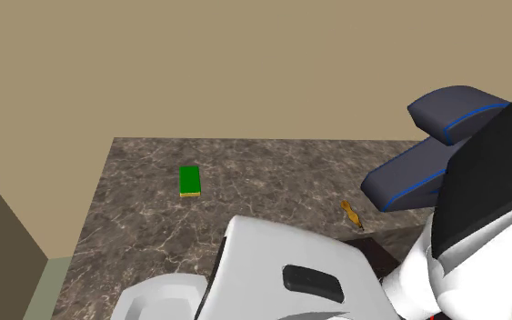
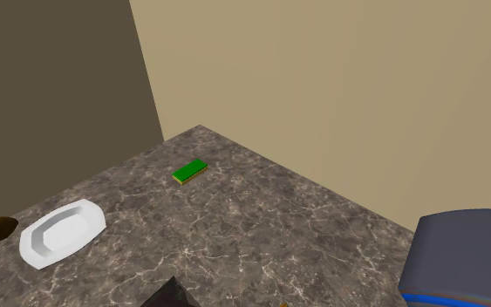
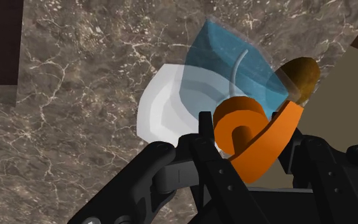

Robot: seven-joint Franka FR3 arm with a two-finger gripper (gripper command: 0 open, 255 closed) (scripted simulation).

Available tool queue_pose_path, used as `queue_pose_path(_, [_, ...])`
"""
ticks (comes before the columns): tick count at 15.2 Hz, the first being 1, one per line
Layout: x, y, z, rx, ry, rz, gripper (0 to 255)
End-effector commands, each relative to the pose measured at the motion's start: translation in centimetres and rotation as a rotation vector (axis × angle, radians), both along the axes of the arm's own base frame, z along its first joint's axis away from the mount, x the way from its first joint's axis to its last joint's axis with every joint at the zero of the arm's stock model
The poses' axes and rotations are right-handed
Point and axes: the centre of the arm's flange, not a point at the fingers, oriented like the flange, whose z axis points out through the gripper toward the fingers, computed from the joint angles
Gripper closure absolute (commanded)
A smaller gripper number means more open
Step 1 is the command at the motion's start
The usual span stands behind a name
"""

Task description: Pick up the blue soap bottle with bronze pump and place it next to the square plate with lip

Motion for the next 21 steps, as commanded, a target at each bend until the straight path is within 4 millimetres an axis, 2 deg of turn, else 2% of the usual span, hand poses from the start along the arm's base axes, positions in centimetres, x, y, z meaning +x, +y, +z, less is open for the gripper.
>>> queue_pose_path(1, [0.0, 0.0, -1.0, 0.001, 0.000, 0.000, 255])
queue_pose_path(21, [0.0, 0.0, -11.6, 0.001, 0.000, 0.000, 255])
